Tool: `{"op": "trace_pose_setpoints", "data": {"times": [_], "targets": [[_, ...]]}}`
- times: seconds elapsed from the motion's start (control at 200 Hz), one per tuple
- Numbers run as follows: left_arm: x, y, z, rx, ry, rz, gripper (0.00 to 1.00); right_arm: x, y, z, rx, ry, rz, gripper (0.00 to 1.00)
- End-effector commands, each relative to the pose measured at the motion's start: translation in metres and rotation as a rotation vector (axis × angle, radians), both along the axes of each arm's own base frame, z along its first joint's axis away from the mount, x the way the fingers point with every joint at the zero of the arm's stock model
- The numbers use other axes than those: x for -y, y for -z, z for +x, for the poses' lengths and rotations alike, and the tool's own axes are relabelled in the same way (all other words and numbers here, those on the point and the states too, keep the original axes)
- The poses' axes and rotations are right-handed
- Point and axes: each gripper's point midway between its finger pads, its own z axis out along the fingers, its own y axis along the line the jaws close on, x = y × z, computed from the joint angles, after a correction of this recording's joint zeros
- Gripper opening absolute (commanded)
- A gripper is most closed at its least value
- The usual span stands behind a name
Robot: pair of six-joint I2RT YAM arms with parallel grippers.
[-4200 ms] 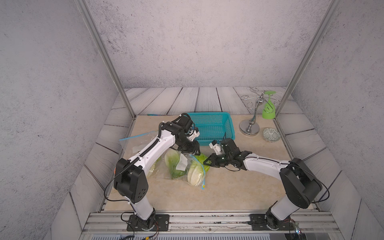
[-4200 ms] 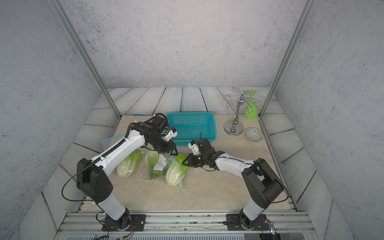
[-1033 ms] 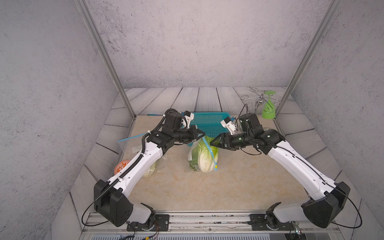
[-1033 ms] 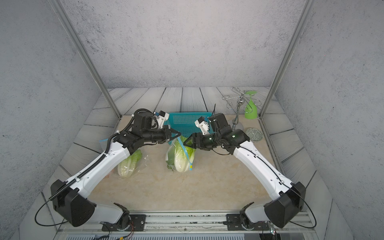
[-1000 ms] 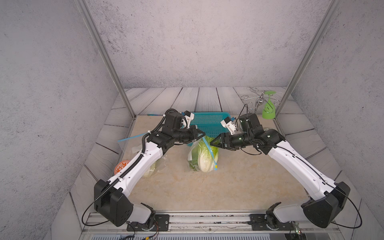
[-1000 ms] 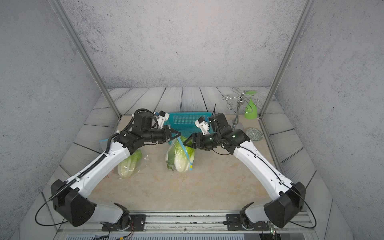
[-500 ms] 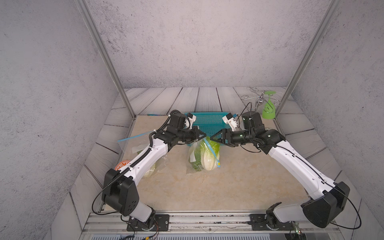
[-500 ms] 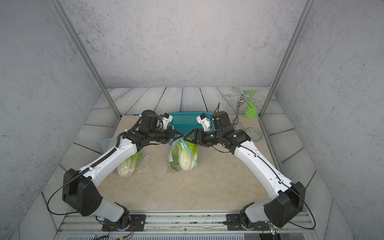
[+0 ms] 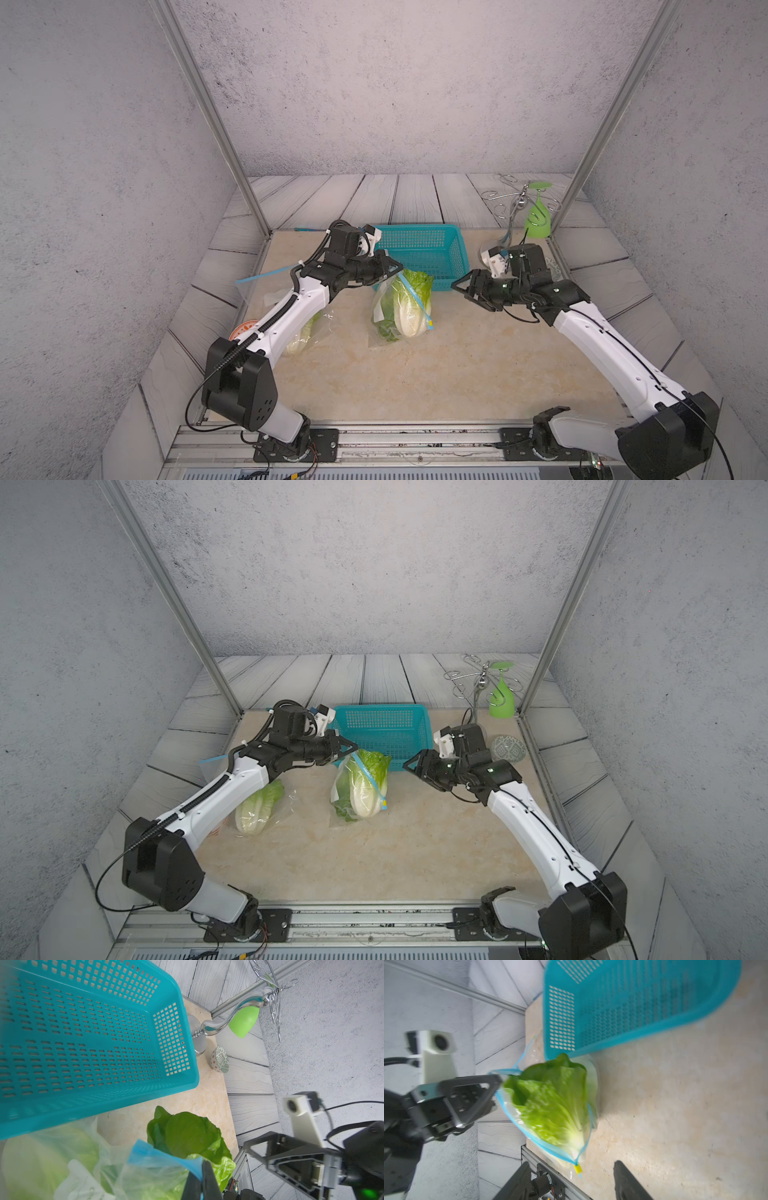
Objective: Put the chinese cabbages into a zipper bag and zip it
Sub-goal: Adjust the zipper food storage bag at the center of the board.
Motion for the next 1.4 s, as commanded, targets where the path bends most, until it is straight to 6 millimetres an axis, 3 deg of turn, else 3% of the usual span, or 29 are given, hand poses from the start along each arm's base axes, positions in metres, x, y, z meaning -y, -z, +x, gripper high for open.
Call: {"op": "trace_pose_setpoints", "data": {"times": [0.0, 0.13, 0.315, 0.5, 0.661, 0.811, 1.101, 1.211, 1.396], "targets": [[0.000, -0.010, -0.004, 0.022, 0.000, -0.038, 0.00, -0.005, 0.025, -0.004, -0.078, 0.045, 0.055, 0.59], [0.004, 0.000, -0.004, 0.007, -0.012, -0.016, 0.00, -0.029, 0.039, -0.011, -0.096, -0.059, 0.071, 0.63], [0.020, -0.011, -0.008, 0.048, 0.026, 0.013, 0.00, -0.040, 0.057, -0.005, -0.135, -0.107, 0.050, 0.67], [0.042, -0.021, -0.029, 0.057, 0.062, -0.015, 0.00, -0.047, 0.037, 0.004, -0.079, -0.196, 0.015, 0.67], [0.063, -0.029, -0.046, 0.062, 0.082, -0.049, 0.00, -0.045, 0.022, -0.010, -0.026, -0.285, 0.010, 0.66], [0.075, -0.041, -0.049, 0.092, 0.083, -0.096, 0.00, -0.032, 0.010, -0.022, -0.003, -0.340, -0.034, 0.66], [0.072, -0.016, -0.058, 0.071, 0.132, -0.075, 0.00, 0.000, 0.012, -0.022, 0.039, -0.267, -0.016, 0.66], [0.075, -0.007, -0.060, 0.046, 0.155, -0.072, 0.00, -0.011, 0.004, -0.021, 0.079, -0.292, 0.060, 0.61], [0.090, -0.002, -0.061, 0.009, 0.215, -0.086, 0.00, -0.041, 0.013, -0.009, 0.138, -0.320, 0.084, 0.53]]}}
